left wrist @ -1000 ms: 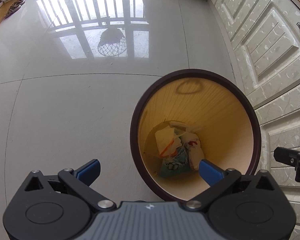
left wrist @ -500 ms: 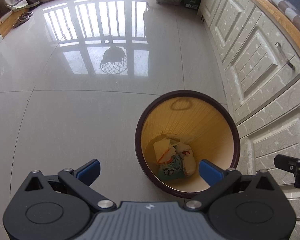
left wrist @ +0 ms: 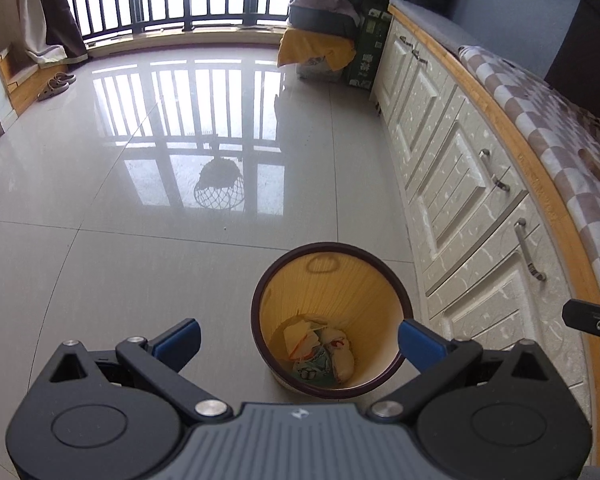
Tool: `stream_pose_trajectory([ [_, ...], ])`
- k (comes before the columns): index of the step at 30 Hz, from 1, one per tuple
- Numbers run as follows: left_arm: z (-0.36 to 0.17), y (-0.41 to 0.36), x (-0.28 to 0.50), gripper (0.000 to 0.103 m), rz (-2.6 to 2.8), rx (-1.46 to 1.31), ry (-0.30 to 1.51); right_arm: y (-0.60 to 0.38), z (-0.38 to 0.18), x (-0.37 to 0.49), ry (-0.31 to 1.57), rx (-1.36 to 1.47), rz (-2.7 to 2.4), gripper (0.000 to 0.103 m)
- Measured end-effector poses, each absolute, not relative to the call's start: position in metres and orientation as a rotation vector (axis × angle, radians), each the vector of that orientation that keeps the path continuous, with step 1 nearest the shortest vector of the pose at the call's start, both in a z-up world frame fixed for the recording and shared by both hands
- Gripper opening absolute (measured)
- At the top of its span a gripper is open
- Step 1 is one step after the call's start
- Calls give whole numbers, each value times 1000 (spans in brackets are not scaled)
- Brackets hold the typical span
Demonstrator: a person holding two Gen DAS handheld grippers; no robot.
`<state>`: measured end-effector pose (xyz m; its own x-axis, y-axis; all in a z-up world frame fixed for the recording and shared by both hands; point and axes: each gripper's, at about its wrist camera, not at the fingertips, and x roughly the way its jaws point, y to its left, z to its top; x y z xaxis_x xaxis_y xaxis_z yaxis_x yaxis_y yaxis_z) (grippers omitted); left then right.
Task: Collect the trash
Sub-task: 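Withdraw both tools from the wastebasket back toward the cushion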
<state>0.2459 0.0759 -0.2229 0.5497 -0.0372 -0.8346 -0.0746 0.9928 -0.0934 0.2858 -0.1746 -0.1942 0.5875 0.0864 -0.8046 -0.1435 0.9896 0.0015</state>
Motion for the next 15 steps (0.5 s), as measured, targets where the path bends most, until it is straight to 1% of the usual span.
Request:
stream_pose_trajectory([
  [15,-159,16,225,103,-104,-88,827,-241,-128,224,761,-35,52,103],
])
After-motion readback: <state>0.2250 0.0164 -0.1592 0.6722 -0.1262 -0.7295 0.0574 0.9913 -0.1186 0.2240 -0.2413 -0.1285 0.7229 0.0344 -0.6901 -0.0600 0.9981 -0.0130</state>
